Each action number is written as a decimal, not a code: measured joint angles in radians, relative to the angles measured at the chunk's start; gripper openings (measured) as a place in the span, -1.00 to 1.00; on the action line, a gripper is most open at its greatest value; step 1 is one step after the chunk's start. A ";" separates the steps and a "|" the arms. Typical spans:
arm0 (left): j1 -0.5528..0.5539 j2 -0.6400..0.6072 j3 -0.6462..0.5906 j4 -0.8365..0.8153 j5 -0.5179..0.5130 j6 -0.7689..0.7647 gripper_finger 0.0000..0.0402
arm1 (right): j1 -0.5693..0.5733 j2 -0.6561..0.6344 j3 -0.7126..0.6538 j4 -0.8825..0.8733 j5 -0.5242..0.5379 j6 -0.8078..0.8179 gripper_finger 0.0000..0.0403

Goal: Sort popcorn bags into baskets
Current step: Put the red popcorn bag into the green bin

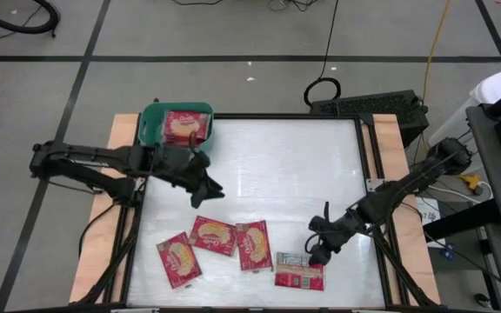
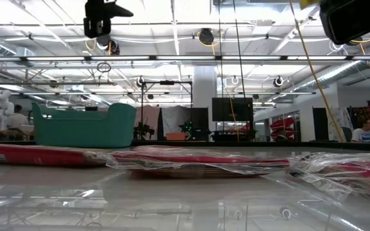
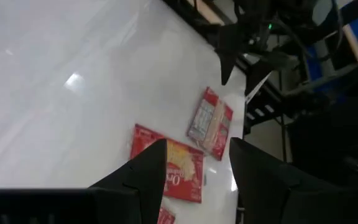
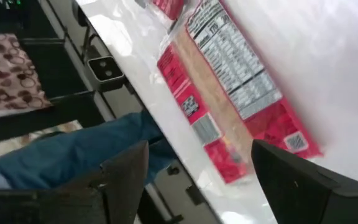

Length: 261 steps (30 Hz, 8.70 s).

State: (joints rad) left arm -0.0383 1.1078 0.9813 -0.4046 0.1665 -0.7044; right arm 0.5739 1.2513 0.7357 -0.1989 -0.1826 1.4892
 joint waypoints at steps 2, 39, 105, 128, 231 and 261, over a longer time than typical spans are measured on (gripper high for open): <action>-0.050 0.000 -0.001 -0.005 -0.042 -0.017 -0.12 | 0.000 0.030 0.000 0.024 -0.001 -0.046 0.38; -0.552 0.018 0.000 -0.006 -0.581 -0.327 -0.12 | 0.005 0.253 -0.001 0.063 0.064 -0.375 0.34; -0.002 0.018 0.000 -0.123 -0.158 0.157 -0.12 | -0.309 -0.037 0.000 -0.049 0.171 -0.429 -0.86; -0.021 0.018 0.000 -0.098 -0.208 0.001 -0.12 | -0.291 0.069 -0.190 0.060 0.077 -1.135 -0.01; -0.236 0.511 0.000 0.513 -0.465 -0.129 -0.03 | -0.382 0.025 -0.309 0.524 0.017 -0.982 -1.00; -0.100 0.959 0.110 0.998 -0.077 -0.036 -0.06 | -0.472 -0.111 -0.308 0.536 -0.004 -1.041 -1.00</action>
State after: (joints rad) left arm -0.1378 2.0670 1.0912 0.5931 0.0890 -0.7403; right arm 0.1024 1.1404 0.4274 0.3367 -0.1865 0.4486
